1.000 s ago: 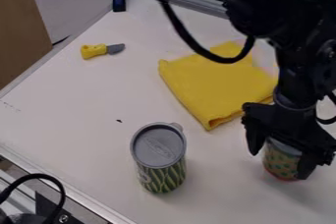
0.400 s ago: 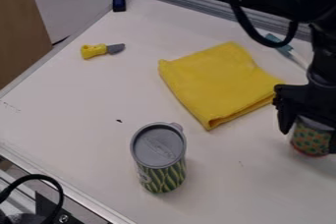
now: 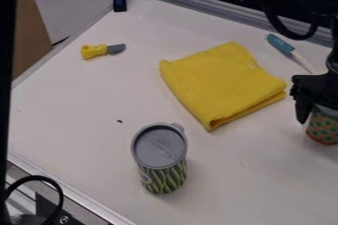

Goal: Move the can on the right towards the upper right corner of the table

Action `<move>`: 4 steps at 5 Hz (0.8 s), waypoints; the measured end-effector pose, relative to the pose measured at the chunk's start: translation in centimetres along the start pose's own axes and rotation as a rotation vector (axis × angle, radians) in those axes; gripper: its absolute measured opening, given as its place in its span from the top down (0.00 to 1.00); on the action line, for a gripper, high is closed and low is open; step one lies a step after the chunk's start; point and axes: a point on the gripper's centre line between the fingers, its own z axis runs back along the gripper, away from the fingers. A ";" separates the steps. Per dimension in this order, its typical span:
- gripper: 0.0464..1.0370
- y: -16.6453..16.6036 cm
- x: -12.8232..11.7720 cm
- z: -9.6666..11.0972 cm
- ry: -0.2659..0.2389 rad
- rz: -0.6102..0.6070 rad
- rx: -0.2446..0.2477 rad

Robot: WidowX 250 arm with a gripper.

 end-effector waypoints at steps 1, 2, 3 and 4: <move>0.04 -0.2 0.4 0.0 -0.003 0.005 -0.004; 0.04 0.5 -1.4 -0.9 0.050 -0.009 0.014; 0.04 1.0 -3.1 0.7 0.059 -0.018 0.012; 0.04 1.8 -5.2 0.8 0.088 -0.041 0.029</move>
